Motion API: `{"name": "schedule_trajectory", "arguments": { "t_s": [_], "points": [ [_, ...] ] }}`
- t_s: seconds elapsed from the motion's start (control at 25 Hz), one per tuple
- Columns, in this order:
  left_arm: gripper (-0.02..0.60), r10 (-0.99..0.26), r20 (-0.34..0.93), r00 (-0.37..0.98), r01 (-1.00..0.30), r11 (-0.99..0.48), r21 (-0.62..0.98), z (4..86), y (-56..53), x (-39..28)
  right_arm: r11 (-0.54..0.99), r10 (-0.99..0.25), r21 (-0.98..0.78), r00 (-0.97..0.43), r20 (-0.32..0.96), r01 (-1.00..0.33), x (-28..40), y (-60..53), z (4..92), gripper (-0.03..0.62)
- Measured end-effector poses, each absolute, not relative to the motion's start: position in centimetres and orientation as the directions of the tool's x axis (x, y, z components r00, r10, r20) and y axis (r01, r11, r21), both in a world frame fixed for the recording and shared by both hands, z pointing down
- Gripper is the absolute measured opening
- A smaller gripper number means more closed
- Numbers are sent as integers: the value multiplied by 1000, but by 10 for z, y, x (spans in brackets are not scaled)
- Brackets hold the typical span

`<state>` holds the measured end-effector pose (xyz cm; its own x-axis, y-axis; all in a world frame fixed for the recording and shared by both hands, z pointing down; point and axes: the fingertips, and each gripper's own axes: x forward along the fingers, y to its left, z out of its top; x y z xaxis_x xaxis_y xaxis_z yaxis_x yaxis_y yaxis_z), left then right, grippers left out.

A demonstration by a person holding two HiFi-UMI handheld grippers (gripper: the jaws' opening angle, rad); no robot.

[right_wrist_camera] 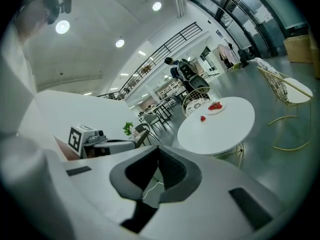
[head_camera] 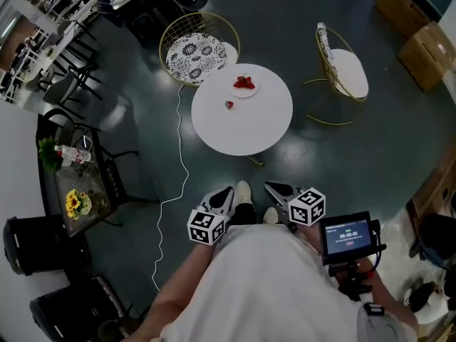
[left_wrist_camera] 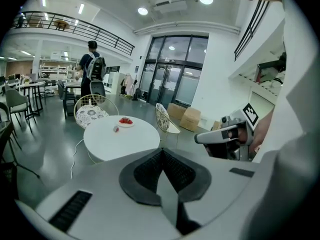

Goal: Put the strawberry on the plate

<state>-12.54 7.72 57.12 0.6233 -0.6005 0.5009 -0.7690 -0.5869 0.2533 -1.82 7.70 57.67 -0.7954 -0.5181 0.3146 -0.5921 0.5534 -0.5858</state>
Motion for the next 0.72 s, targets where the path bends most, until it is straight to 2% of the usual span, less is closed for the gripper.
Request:
{"name": "schedule_trajectory", "arguments": {
  "t_s": [0.72],
  "points": [
    [8, -526, 467, 711, -676, -695, 247, 568, -60, -132, 508, -610, -527, -717, 339, -681, -24, -46, 561, 8]
  ]
}}
